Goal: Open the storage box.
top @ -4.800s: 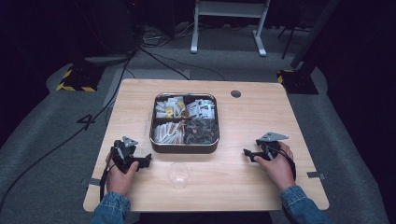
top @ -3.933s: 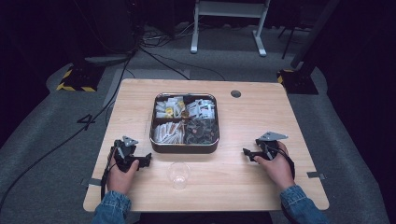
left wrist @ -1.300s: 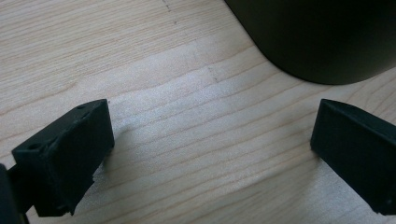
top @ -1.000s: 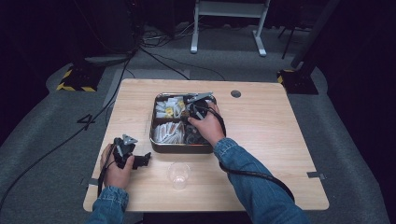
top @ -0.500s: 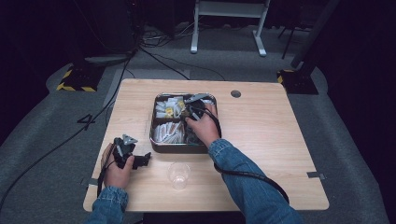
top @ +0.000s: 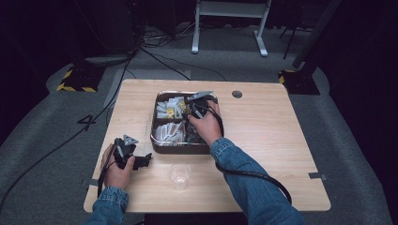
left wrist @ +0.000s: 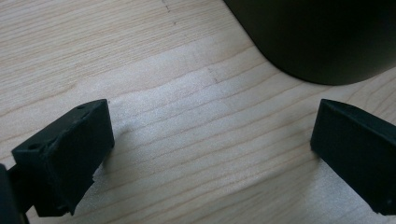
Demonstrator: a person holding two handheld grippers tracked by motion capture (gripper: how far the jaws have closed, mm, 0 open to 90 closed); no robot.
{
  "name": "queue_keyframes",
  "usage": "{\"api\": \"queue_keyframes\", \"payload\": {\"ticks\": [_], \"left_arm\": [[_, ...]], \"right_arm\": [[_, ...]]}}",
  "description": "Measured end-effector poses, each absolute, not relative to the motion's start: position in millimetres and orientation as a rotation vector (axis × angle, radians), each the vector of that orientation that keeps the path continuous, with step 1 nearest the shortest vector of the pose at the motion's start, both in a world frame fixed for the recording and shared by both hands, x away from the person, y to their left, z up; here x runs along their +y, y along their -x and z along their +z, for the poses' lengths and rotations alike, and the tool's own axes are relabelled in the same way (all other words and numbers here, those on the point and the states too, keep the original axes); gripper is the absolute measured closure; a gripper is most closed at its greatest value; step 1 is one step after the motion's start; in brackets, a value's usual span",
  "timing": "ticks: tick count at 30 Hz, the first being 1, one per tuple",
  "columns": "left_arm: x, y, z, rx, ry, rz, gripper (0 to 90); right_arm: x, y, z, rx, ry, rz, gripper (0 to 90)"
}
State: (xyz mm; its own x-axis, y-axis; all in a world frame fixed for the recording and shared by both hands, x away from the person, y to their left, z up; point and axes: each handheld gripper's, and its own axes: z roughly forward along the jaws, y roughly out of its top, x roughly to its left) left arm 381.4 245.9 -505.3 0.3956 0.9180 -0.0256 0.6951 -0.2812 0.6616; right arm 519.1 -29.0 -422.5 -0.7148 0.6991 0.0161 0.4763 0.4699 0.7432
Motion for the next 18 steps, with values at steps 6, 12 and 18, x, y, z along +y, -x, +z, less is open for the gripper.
{"api": "queue_keyframes", "payload": {"ticks": [6,12,18], "left_arm": [[245.3,-382.9,-505.4,1.372,-2.065,0.492,0.0],[245.7,-383.9,-505.3,1.368,-2.068,0.494,0.0],[245.6,-384.1,-505.5,1.365,-2.065,0.490,0.0]], "right_arm": [[-47.6,-516.2,-400.8,2.390,-1.001,1.141,58.9],[-69.6,-513.2,-384.8,2.356,-1.015,1.183,58.9],[-88.8,-509.7,-372.5,2.333,-1.023,1.197,58.9]]}}
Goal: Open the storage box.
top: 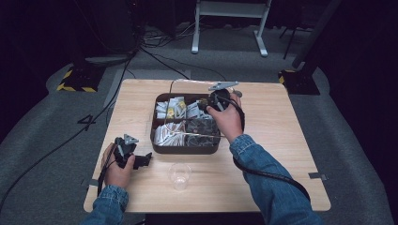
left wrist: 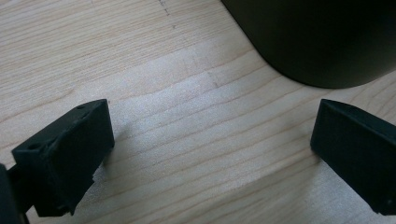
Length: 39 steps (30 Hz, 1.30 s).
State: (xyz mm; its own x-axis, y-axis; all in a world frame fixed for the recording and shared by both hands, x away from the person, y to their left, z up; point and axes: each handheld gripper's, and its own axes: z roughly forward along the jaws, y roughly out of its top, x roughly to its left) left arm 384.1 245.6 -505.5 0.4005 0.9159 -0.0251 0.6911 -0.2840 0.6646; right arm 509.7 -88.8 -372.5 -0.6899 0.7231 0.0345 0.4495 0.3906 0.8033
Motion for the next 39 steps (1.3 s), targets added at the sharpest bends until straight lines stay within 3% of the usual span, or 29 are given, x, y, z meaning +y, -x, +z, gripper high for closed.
{"api": "queue_keyframes", "payload": {"ticks": [25,39], "left_arm": [[245.8,-384.2,-505.4,1.363,-2.070,0.485,0.0],[245.8,-384.2,-505.4,1.363,-2.070,0.485,0.0]], "right_arm": [[-184.2,-502.3,-344.9,2.253,-1.103,1.169,58.9],[-235.9,-505.8,-353.4,2.190,-1.220,1.132,58.9]]}}
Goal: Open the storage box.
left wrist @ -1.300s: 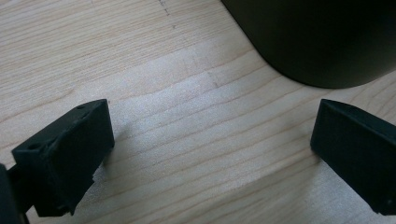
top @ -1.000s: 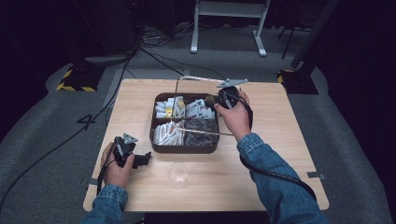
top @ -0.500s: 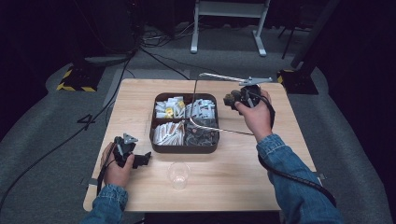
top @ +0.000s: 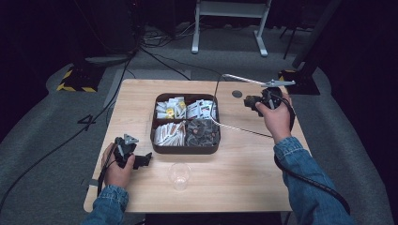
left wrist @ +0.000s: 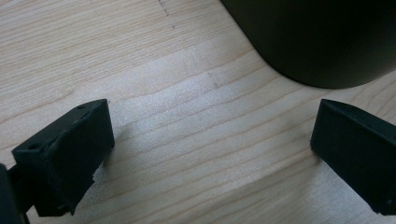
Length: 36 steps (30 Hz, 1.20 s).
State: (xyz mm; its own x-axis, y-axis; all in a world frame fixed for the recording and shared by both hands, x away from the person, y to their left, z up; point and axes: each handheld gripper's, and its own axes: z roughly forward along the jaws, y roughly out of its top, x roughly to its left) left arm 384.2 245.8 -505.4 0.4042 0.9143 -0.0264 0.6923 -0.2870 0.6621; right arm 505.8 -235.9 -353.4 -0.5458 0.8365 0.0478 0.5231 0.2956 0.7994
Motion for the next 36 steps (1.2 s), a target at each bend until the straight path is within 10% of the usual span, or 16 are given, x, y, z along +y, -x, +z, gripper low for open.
{"api": "queue_keyframes", "payload": {"ticks": [36], "left_arm": [[245.9,-384.3,-505.4,1.362,-2.070,0.486,0.0]], "right_arm": [[-314.7,-522.4,-416.2,2.173,-1.393,0.944,58.9]]}}
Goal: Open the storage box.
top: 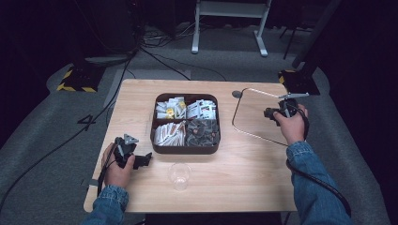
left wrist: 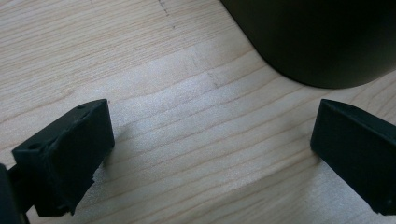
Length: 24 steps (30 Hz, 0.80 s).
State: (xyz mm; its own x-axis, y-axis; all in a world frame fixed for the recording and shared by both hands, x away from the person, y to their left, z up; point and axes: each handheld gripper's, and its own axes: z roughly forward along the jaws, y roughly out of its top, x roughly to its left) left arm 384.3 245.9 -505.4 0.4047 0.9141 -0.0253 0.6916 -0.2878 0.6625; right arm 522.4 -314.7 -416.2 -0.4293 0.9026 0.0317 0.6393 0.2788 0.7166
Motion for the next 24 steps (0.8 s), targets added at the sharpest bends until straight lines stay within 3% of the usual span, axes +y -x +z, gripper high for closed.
{"api": "queue_keyframes", "payload": {"ticks": [24], "left_arm": [[245.8,-384.3,-505.4,1.362,-2.070,0.486,0.0]], "right_arm": [[-317.6,-523.6,-472.6,2.165,-1.435,0.895,58.9]]}}
